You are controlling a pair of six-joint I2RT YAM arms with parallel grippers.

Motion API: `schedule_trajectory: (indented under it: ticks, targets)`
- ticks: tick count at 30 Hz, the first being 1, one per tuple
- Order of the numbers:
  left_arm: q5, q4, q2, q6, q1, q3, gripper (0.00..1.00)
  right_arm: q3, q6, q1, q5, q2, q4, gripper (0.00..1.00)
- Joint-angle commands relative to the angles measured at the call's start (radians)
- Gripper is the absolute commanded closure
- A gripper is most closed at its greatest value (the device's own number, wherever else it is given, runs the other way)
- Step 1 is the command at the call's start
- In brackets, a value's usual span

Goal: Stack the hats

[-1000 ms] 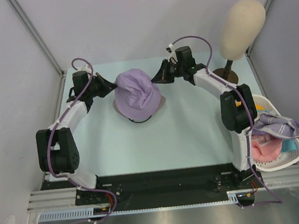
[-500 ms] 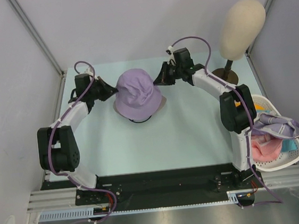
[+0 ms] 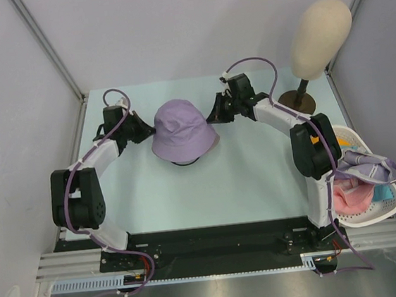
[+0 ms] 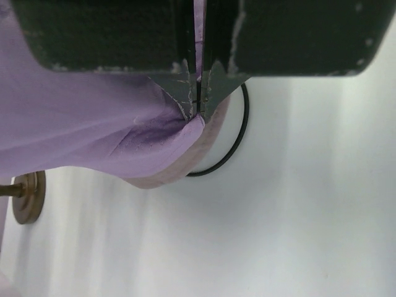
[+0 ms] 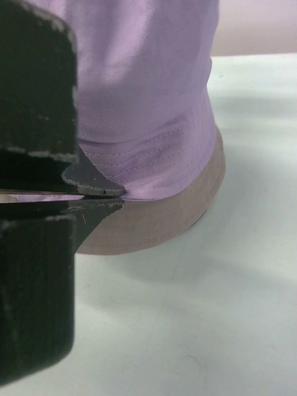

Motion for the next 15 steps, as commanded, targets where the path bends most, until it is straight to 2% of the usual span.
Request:
schedule_trajectory:
  ticks: [1, 8, 12, 14, 15]
  targets:
    - [-0.196, -0.131, -0.035, 0.096, 0.03, -0.059, 1.0, -0.068, -0.062, -0.012, 0.124, -0.019, -0.152, 1.0]
    - [-0.166, -0.098, -0.061, 0.107, 0.031, -0.107, 1.0, -0.071, -0.065, 0.004, 0.144, -0.022, -0.15, 1.0]
    - [-0.149, -0.114, -0.075, 0.099, 0.031, -0.073, 0.99, -0.067, -0.065, 0.008, 0.134, -0.042, -0.138, 1.0]
    - [-0.152, -0.153, -0.09, 0.098, 0.037, -0.029, 0.8, -0.054, -0.067, 0.007, 0.134, -0.064, -0.142, 0.99]
    - [-0.155, -0.165, -0.101, 0.096, 0.042, -0.013, 0.7, -0.047, -0.068, 0.005, 0.132, -0.074, -0.144, 0.83]
